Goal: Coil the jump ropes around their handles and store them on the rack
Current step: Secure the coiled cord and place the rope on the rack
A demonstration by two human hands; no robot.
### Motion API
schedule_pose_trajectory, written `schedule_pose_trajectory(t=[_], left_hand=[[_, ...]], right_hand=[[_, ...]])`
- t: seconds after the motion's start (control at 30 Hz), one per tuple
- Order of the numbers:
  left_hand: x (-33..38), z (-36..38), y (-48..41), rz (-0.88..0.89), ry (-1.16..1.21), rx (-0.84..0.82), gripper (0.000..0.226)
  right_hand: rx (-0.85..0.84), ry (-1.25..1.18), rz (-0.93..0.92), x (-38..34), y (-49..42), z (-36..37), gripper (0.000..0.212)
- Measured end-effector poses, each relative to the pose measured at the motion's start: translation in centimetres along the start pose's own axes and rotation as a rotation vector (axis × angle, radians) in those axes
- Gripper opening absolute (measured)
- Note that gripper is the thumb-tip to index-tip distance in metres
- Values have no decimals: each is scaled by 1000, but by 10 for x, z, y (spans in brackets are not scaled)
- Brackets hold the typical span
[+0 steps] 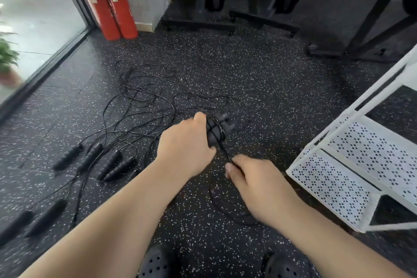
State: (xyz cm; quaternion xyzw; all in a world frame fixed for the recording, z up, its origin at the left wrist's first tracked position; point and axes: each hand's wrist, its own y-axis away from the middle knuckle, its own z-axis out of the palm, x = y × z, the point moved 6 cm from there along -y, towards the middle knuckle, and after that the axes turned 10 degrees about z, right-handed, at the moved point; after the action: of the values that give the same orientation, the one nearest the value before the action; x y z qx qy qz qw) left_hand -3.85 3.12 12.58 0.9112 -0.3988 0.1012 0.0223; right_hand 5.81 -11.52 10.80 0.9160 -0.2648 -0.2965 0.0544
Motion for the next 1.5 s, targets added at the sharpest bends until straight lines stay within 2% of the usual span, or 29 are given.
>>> schedule_pose_trajectory(t=[0.07, 0.2, 0.33, 0.4, 0.5, 0.63, 0.73, 0.8, 0.9, 0.93, 1.0, 1.07, 1.13, 1.2, 1.3, 1.4, 1.5], left_hand=[[-7, 9, 0, 0, -60, -53, 46], [-6, 22, 4, 41, -104, -164, 46], [24, 37, 13, 221, -127, -256, 47], [40, 40, 18, 357, -125, -254, 44], [55, 33, 23, 527, -130, -220, 44], [66, 21, 29, 665, -76, -117, 45], [69, 12, 33, 717, 43, -36, 46], [69, 3, 34, 696, 146, 9, 48], [67, -10, 31, 548, 330, 36, 55], [65, -12, 29, 483, 375, 37, 57], [60, -15, 23, 353, 447, 54, 57], [54, -16, 18, 246, 460, 82, 55], [49, -14, 15, 165, 422, 90, 51], [45, -10, 13, 112, 372, 84, 50], [48, -4, 13, 150, 259, 77, 50], [50, -1, 12, 215, 276, 19, 53], [48, -2, 11, 272, 344, -71, 58]], right_hand=[[-14, 120, -33, -11, 10, -7, 30], [76, 253, -146, -21, 13, -40, 32], [140, 253, -233, -16, 0, -59, 30], [145, 177, -222, -6, -10, -64, 24], [73, -40, -74, 19, -25, -74, 11], [-101, -423, -12, 36, -30, -74, 26], [-180, -581, -8, 41, -28, -73, 23], [-248, -718, 34, 44, -28, -68, 16], [-311, -1022, 111, 41, -25, -54, 2], [-265, -1075, 124, 37, -25, -50, 12], [-110, -1096, 176, 32, -21, -39, 36], [9, -1089, 235, 28, -15, -29, 46], [29, -1051, 217, 22, -10, -20, 40], [-25, -987, 163, 15, -8, -15, 29], [-57, -862, 119, 5, -6, -16, 23], [13, -918, 196, 11, -9, -16, 27], [11, -985, 264, 17, -9, -14, 36]])
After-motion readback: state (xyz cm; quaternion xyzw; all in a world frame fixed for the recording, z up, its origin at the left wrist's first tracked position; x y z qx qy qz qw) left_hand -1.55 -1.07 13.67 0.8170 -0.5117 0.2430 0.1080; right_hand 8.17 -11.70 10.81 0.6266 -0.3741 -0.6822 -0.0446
